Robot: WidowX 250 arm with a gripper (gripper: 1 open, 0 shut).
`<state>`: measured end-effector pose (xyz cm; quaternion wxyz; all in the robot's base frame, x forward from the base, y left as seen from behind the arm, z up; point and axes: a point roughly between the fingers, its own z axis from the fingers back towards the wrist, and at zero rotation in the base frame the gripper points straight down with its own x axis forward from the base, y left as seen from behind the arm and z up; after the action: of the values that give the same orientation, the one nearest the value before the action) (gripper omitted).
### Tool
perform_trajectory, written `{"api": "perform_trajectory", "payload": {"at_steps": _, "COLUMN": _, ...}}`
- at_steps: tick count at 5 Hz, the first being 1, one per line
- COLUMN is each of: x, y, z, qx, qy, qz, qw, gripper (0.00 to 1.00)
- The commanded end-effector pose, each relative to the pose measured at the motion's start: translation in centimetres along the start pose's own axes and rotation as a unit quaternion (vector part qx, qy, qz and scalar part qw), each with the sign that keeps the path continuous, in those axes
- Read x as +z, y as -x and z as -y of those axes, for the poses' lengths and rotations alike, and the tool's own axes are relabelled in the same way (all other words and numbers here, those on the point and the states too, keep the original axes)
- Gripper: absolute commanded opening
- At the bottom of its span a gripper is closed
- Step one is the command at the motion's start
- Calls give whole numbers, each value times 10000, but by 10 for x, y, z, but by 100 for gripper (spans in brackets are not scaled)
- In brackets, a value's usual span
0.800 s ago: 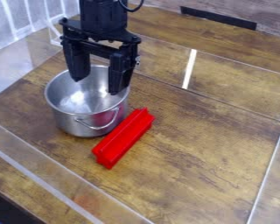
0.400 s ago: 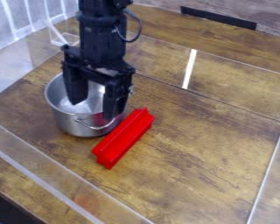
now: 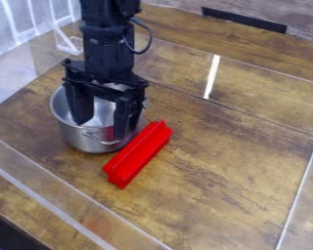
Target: Put the red object in the silver pot
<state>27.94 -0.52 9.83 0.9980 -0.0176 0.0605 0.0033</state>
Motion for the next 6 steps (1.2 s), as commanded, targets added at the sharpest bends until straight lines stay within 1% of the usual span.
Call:
{"api": "perform_trajectory", "payload": {"at_steps": 1, "x": 0, "y": -5, "z": 5, "qx": 27, "qy": 43, "qz": 248, "qw": 9997, "gripper": 100}}
{"api": "perform_trajectory", "payload": {"at_steps": 2, "x": -13, "y": -9, "z": 4, "qx": 98, "qy": 90, "qz": 263, "qw": 9996, "gripper": 100}}
{"api": "perform_trajectory", "payload": {"at_steps": 3, "x": -21, "y": -13, "z": 5, "qx": 436, "qy": 139, "qz": 301, "qw": 9985, "gripper": 100}}
{"api": "perform_trajectory", "payload": {"at_steps": 4, "x": -25, "y": -16, "z": 4, "qx": 761, "qy": 186, "qz": 323, "qw": 9964, "gripper": 100}}
{"api": "perform_trajectory", "payload": {"at_steps": 5, "x": -29, "y": -13, "z": 1, "qx": 610, "qy": 175, "qz": 325, "qw": 9975, "gripper": 100}}
{"api": "perform_trajectory", "payload": {"at_steps": 6, "x": -35, "y": -11, "z": -3, "qx": 451, "qy": 151, "qz": 375, "qw": 9982, "gripper": 100}}
